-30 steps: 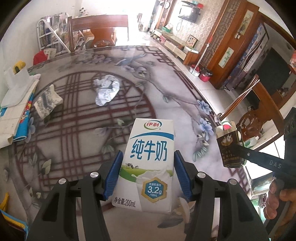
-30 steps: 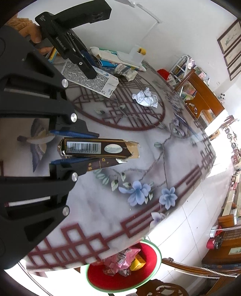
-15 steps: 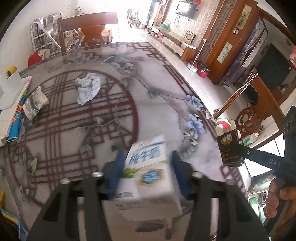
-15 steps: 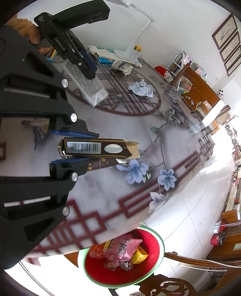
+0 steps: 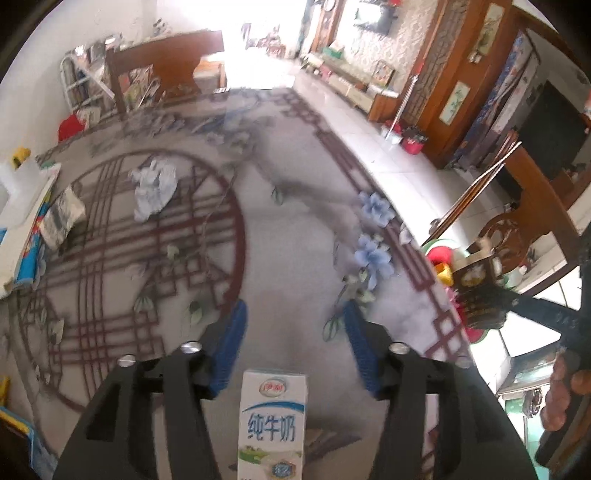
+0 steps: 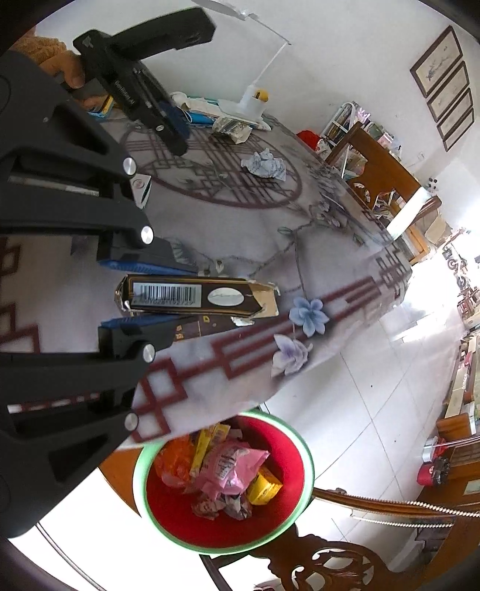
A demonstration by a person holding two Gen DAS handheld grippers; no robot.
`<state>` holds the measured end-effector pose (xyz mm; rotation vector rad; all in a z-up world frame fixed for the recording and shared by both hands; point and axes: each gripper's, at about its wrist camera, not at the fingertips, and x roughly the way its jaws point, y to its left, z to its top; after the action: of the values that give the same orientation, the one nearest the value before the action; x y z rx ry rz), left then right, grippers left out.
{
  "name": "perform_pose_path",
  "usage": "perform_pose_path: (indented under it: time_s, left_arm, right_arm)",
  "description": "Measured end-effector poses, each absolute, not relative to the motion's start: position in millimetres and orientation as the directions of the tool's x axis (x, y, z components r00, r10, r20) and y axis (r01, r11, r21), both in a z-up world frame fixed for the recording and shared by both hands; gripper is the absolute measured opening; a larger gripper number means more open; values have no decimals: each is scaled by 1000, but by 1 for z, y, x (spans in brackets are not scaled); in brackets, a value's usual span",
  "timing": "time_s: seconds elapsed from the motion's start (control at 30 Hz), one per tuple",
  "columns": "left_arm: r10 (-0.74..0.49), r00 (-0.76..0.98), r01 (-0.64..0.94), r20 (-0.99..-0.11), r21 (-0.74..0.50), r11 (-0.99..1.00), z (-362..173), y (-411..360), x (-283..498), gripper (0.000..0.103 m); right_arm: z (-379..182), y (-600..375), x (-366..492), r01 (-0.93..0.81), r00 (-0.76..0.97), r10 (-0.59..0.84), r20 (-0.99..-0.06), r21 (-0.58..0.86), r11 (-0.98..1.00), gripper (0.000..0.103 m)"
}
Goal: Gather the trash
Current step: 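Carry the milk carton and chocolate box over the red bin with both tools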
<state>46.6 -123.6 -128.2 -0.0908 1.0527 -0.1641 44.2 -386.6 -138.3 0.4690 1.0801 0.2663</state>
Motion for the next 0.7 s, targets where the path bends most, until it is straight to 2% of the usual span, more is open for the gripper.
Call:
perform_pose_path:
  time_s: [0.1, 0.23, 0.3, 0.43, 0.47, 0.53, 0.57, 0.7]
  left_arm:
    - [-147, 445, 68, -883, -130, 989, -142, -121, 38, 65]
    - [-100, 362, 73, -927, -79, 994, -166, -126, 21, 67]
    - [-62, 337, 77, -939, -39, 996, -177, -129, 13, 72]
    - [-19, 291, 32, -956, -10, 999, -197, -126, 4, 73]
    - [-14, 277, 17, -961, -10, 1000, -202, -125, 2, 72]
    - [-27, 259, -2, -965, -29, 1000, -209, -123, 0, 56]
    - [-35, 256, -13, -966, -40, 999, -209, -124, 0, 52]
    - [-63, 309, 22, -949, -59, 998, -195, -142, 2, 51]
  right_arm:
    - [-143, -397, 45, 21, 445, 440, -780, 500, 866, 19]
    - [-148, -407, 45, 19, 430, 453, -781, 510, 860, 19]
    - [-150, -411, 45, 14, 423, 459, -781, 512, 859, 19]
    - [-153, -418, 46, 4, 411, 468, -782, 515, 857, 19]
    - [-153, -421, 46, 1, 409, 471, -782, 516, 856, 19]
    - [-152, -425, 46, -4, 410, 473, -780, 517, 856, 19]
    - [-152, -428, 45, -5, 412, 474, -778, 518, 855, 19]
    - [-150, -445, 44, 3, 429, 470, -771, 522, 853, 19]
